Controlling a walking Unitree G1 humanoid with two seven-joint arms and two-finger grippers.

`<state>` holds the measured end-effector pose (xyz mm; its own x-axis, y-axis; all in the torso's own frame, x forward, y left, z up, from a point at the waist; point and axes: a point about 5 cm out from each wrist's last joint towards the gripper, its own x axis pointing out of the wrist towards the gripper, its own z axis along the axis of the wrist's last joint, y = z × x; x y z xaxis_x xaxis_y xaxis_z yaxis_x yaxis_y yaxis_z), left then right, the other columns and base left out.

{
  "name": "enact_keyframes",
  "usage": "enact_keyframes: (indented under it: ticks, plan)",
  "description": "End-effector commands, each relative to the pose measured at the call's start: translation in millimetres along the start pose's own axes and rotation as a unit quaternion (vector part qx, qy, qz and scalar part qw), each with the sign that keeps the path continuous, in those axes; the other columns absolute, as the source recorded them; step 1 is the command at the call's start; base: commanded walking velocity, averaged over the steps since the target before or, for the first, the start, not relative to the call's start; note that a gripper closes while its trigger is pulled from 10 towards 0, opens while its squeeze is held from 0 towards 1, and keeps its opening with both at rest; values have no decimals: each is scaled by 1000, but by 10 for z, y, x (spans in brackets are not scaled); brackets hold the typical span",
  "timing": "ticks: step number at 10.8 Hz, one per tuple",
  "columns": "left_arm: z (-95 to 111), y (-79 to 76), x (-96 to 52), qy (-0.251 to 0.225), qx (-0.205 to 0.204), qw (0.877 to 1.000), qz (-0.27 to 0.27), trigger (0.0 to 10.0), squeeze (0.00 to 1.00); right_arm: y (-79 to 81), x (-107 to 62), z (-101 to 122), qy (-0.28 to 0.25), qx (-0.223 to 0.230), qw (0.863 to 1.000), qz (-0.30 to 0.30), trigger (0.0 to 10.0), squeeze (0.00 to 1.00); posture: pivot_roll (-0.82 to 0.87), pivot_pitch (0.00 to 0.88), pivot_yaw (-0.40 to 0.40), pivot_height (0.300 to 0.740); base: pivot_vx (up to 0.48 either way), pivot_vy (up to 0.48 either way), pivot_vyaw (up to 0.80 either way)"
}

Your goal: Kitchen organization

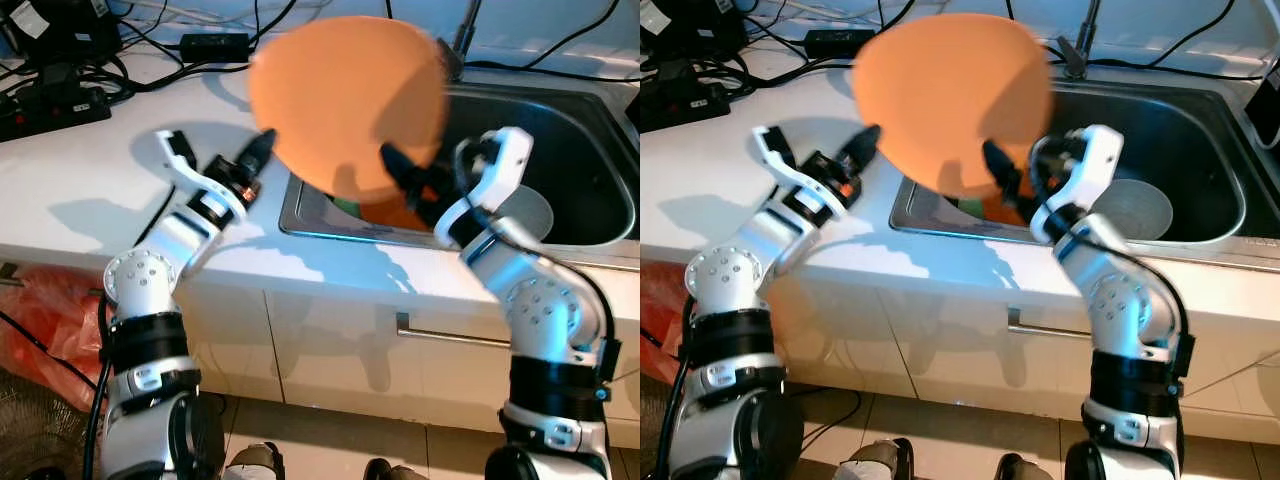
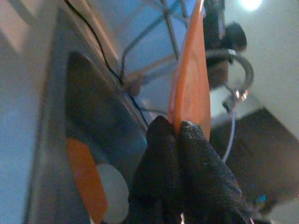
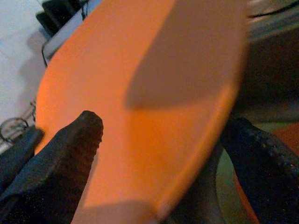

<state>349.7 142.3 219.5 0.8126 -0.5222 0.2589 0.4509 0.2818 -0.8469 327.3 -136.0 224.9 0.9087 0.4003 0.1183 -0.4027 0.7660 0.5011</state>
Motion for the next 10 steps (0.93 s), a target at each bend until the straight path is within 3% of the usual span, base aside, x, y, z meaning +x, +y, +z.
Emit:
enact_keyframes:
  ticks: [1,6,7,10]
  plan:
    - [4,-149,8,13,9,999,-48,0,0,5,8,60,-16,14,1000,3,10000,0,137,119,32,740,0,0,0]
    - [-5,-156,-69,45,16,997,-65,0,0,-47,26,124,-17,52,998,-7,10000,0,133,114,25,740,0,0,0]
    - [-1,-157,-70,46,16,997,-65,0,0,-74,20,126,-16,64,998,-15,0,0,131,115,24,740,0,0,0]
    - [-45,-173,-94,69,18,994,-79,0,0,-13,33,78,-5,127,992,2,0,0,135,118,22,740,0,0,0]
